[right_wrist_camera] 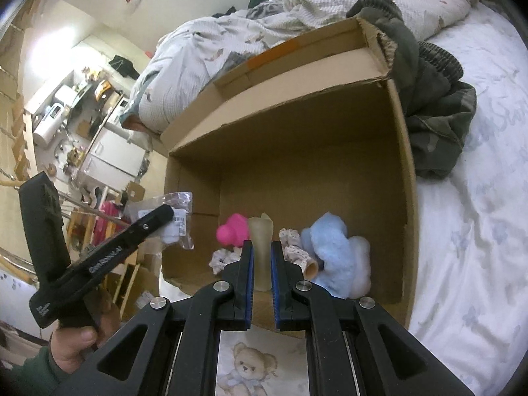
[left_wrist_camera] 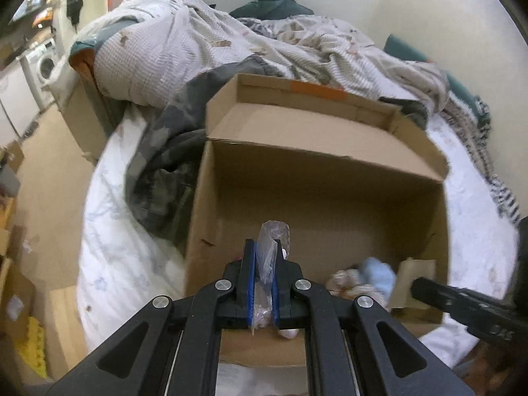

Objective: Organize soft objects
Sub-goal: 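Lower the plastic bag and tan tube into the box and open both tools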

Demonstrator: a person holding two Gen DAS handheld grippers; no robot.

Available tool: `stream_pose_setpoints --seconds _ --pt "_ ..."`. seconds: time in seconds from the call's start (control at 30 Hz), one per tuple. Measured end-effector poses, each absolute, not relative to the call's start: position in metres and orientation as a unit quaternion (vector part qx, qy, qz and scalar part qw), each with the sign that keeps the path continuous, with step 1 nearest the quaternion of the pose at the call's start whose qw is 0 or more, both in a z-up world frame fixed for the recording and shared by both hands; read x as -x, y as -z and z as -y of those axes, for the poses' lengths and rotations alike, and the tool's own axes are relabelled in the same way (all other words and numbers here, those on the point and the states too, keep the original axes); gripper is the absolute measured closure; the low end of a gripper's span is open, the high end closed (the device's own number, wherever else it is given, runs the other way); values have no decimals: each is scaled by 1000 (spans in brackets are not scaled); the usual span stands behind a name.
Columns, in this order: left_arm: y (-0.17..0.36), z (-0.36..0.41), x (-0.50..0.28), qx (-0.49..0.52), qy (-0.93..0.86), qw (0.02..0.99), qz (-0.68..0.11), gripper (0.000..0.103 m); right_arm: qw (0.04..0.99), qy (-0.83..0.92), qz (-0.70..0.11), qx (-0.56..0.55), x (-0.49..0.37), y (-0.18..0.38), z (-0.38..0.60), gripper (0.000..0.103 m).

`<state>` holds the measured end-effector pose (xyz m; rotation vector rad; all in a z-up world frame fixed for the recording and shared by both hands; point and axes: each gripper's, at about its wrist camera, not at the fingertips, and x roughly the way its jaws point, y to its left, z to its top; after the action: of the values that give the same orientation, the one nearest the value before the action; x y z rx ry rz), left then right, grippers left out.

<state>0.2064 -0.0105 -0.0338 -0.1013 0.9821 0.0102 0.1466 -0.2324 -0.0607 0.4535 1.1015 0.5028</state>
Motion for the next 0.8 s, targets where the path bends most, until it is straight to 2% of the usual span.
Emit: stream_pose_setpoints --seconds 0.57,0.67,0.77,0.8 --pt "49 17 -206 36 -2 867 -497 96 807 -220 -520 -171 -149 65 221 92" --pt "51 20 -207 37 5 863 -505 92 810 -213 -519 -168 -148 65 224 92" --pt "52 24 -206 31 8 861 -508 66 811 -205 -521 -170 -148 67 227 92" --pt "52 25 -205 28 5 861 -507 48 811 -203 -521 -170 -148 67 228 92"
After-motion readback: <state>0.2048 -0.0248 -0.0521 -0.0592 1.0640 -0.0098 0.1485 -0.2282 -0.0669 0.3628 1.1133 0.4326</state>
